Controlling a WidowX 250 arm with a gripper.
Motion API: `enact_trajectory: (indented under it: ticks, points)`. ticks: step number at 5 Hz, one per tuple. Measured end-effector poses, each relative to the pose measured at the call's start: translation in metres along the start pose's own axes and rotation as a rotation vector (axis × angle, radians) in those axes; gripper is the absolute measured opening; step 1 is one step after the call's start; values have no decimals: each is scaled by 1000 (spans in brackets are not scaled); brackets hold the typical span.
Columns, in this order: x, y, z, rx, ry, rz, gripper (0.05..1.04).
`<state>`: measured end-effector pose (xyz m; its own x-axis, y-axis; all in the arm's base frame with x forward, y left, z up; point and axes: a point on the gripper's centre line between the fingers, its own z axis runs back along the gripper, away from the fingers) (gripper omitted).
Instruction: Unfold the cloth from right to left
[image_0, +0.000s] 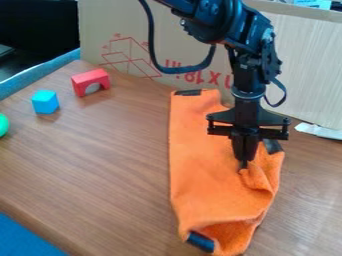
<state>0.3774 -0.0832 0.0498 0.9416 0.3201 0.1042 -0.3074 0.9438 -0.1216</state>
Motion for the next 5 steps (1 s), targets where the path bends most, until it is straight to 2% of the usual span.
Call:
enact_trajectory:
  ticks: [1, 2, 3, 4, 5]
  points:
    - [6, 2, 35, -58, -36, -9, 59]
    - [11, 22, 59, -85, -48, 11, 59]
    - [8, 46, 76, -102, -37, 21, 59]
    - [0, 75, 79, -81, -6, 5, 59]
    - [-9, 100, 85, -67, 1, -7, 59]
